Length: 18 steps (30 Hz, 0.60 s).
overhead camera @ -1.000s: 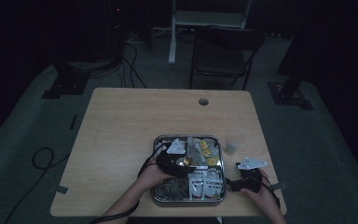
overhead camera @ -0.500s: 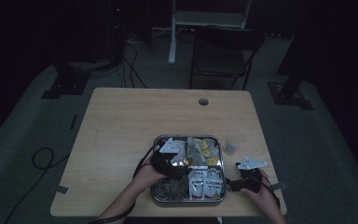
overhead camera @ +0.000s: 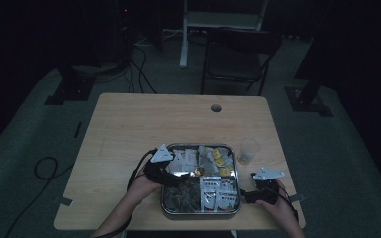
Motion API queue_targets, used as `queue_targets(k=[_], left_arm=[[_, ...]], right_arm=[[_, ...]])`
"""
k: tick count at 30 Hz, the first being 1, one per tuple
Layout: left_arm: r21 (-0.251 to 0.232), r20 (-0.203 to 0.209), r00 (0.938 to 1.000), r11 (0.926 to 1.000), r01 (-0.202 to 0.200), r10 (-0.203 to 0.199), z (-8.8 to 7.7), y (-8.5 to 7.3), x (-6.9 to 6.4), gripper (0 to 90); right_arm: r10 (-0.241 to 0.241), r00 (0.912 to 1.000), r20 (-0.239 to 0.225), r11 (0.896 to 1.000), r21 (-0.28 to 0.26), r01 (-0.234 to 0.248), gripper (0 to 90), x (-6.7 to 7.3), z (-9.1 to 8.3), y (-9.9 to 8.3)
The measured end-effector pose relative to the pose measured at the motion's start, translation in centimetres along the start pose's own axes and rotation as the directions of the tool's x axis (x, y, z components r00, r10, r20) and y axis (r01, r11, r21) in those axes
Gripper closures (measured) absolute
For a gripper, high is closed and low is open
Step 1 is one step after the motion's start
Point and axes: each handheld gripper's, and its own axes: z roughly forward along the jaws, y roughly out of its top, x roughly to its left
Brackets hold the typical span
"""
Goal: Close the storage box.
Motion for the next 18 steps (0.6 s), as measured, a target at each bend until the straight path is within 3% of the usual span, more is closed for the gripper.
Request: queue_targets(k=[6, 18], left_arm=[[-0.014, -0.046, 0.9989, 0.9999, 0.007, -0.008, -1.0, -1.1, 0.9, 8.7], [-0.05, -0.08, 0.9962, 0.9982, 0.032, -0.036, -2.8, -2.6, 2.5, 8.7]], right_arm=[[-0.002, 1.0, 0.0, 1.0, -0.001, 0.002, 12.1, 0.0, 0.0, 0.0], [0.0, 1.0, 0.0, 1.0, 0.001, 0.0, 12.1, 0.0, 0.0, 0.0]])
